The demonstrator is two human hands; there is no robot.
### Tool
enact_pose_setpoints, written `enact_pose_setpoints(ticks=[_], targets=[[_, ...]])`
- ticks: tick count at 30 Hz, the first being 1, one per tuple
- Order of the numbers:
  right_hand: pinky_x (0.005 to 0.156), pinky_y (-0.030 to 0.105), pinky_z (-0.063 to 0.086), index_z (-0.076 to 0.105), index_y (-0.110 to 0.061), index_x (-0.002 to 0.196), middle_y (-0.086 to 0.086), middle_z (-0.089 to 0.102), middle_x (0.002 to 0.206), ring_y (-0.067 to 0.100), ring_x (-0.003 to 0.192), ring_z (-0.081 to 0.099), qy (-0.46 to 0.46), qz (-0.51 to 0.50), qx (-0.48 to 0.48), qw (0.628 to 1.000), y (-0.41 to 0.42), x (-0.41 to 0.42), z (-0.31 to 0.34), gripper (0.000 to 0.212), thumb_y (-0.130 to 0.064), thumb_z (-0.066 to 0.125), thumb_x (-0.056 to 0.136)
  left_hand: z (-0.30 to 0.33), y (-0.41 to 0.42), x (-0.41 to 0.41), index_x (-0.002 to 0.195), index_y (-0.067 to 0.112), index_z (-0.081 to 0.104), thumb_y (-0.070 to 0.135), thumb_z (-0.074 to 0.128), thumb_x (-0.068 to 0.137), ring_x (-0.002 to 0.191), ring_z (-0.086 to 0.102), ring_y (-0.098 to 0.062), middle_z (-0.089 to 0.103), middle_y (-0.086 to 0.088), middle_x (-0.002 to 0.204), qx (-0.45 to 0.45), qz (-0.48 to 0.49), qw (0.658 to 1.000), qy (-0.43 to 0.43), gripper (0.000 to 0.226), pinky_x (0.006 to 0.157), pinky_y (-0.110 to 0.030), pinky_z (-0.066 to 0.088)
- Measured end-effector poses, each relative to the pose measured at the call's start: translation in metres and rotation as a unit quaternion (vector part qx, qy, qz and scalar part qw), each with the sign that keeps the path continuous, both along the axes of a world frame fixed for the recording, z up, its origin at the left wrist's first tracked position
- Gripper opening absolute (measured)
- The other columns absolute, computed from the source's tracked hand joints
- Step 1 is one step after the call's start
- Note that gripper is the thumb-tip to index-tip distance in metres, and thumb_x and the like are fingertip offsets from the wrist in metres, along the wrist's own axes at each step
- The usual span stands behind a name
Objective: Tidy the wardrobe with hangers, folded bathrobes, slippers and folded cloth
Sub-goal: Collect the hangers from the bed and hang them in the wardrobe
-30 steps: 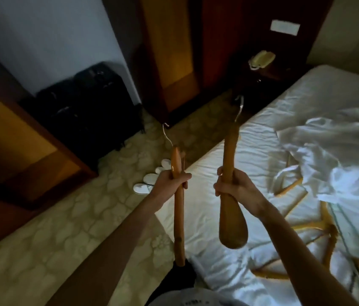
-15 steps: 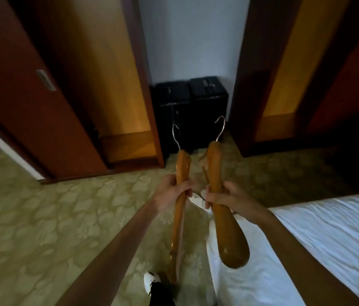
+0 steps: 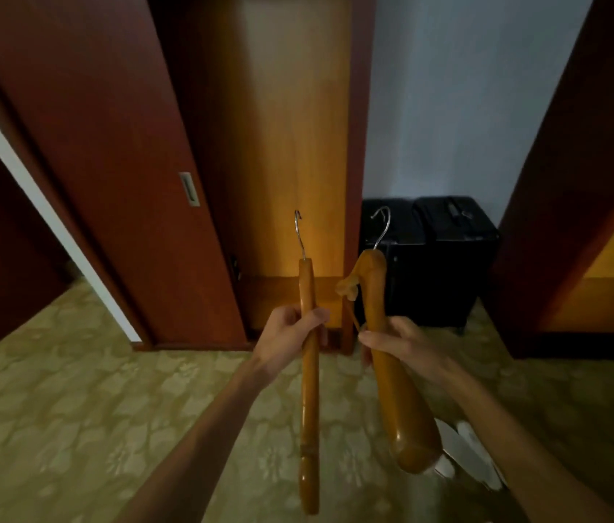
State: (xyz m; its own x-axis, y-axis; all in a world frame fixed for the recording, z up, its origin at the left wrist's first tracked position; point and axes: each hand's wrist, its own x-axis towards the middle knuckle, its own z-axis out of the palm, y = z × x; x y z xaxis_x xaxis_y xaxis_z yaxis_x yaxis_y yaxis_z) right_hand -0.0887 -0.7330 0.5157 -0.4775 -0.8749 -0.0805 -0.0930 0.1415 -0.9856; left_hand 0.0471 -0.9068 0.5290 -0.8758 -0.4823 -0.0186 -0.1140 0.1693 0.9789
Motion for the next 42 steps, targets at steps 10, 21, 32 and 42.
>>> enact_pose_setpoints(ticks=[10, 21, 32, 42], targets=[[0.083, 0.045, 0.059, 0.070, -0.010, 0.109, 0.012, 0.074, 0.097, 0.030, 0.089, 0.073, 0.050, 0.003, -0.020, 0.999, -0.148, -0.091, 0.023, 0.048, -0.052, 0.068, 0.083, 0.015, -0.145, -0.099, 0.074, 0.011, 0.068, 0.037, 0.061, 0.097, 0.062, 0.060, -0.014, 0.067, -0.003, 0.067, 0.002, -0.006, 1.000, 0.024, 0.036, 0.065, -0.023, 0.050], [0.087, 0.048, 0.058, 0.069, -0.014, 0.101, 0.007, 0.072, 0.094, 0.028, 0.088, 0.071, 0.138, 0.007, -0.088, 0.987, -0.325, -0.254, 0.080, 0.047, -0.056, 0.069, 0.079, 0.076, -0.314, -0.272, 0.083, 0.010, 0.070, 0.035, 0.062, 0.096, 0.071, 0.065, -0.022, 0.071, -0.007, 0.073, -0.058, -0.026, 0.997, 0.047, 0.030, 0.077, -0.036, 0.053], [0.064, 0.014, 0.049, 0.062, -0.019, 0.082, -0.013, 0.069, 0.069, 0.001, 0.066, 0.065, 0.173, -0.012, -0.062, 0.983, -0.447, -0.382, 0.142, 0.014, -0.020, 0.060, 0.096, 0.127, -0.442, -0.424, 0.084, -0.005, 0.069, 0.040, 0.064, 0.094, 0.058, 0.055, -0.019, 0.058, -0.014, 0.069, -0.054, -0.049, 0.992, 0.107, 0.047, 0.056, -0.024, 0.045], [0.088, 0.044, 0.056, 0.072, -0.002, 0.097, 0.014, 0.074, 0.095, 0.031, 0.089, 0.071, 0.210, -0.133, -0.066, 0.966, -0.552, -0.496, 0.208, 0.056, -0.055, 0.067, 0.079, 0.191, -0.552, -0.561, 0.065, 0.010, 0.067, 0.038, 0.062, 0.097, 0.050, 0.060, -0.003, 0.063, 0.005, 0.054, -0.060, -0.144, 0.977, 0.142, 0.043, 0.051, -0.013, 0.045]])
